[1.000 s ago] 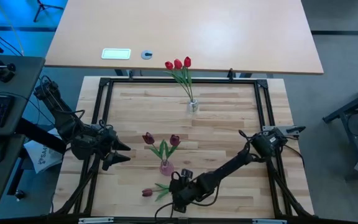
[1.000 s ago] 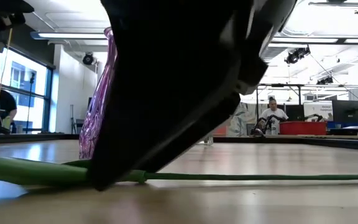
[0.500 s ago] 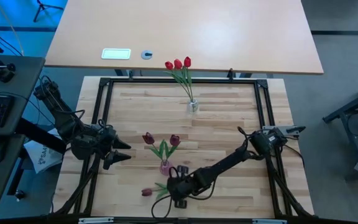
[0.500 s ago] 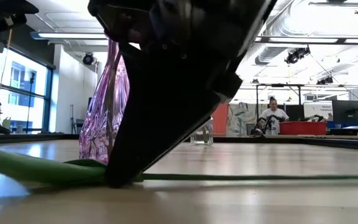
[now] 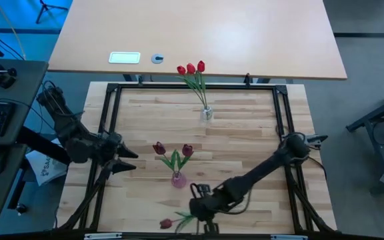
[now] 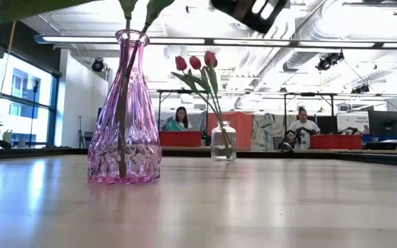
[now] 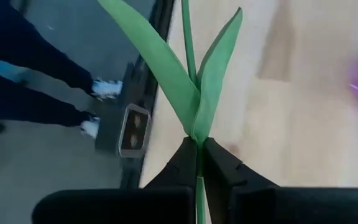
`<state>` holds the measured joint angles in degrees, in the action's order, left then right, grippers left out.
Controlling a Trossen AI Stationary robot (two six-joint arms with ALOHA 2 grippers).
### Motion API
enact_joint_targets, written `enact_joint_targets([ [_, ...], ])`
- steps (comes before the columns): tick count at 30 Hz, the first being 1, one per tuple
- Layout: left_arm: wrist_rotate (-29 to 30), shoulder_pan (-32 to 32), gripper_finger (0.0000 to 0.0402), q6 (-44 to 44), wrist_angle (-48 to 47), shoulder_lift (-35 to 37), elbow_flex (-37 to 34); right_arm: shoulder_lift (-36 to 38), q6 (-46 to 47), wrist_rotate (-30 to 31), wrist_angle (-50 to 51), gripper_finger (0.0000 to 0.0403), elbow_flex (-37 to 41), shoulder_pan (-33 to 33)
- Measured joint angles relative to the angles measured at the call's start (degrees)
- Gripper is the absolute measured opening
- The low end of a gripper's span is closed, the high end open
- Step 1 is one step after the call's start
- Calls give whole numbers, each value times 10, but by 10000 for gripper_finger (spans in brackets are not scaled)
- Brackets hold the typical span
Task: Sort flowers into vase by color
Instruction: Put the dark red tulip into the violet flower vase
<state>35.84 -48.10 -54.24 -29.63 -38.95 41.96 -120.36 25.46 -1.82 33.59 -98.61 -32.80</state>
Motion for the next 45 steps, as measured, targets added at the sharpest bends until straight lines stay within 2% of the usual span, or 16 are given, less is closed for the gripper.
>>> enact_joint_targets([
  [5,28,0,259,29,0,25,6,59,5,66,100,1,1,-41],
  [8,43,0,259,34,0,37,6,68,51,110,197,1,1,-68],
  [10,46,0,259,35,0,42,6,69,92,130,209,1,18,-86],
  [13,51,0,259,35,0,45,6,96,168,141,72,1,98,-111],
  [18,57,0,259,35,0,45,6,128,240,173,-342,0,278,-128],
  [21,68,0,259,35,-1,45,6,128,196,202,-630,0,341,-94],
  [24,78,0,259,34,-1,45,6,125,77,244,-805,0,361,-58],
  [27,87,0,259,34,2,45,6,124,-55,261,-901,0,361,-21],
  [33,111,0,259,34,10,45,6,123,-234,217,-1053,0,343,48],
  [37,121,0,259,34,11,45,6,123,-281,198,-1070,0,326,72],
  [45,145,0,259,34,11,45,6,89,-319,213,-1075,0,266,97],
])
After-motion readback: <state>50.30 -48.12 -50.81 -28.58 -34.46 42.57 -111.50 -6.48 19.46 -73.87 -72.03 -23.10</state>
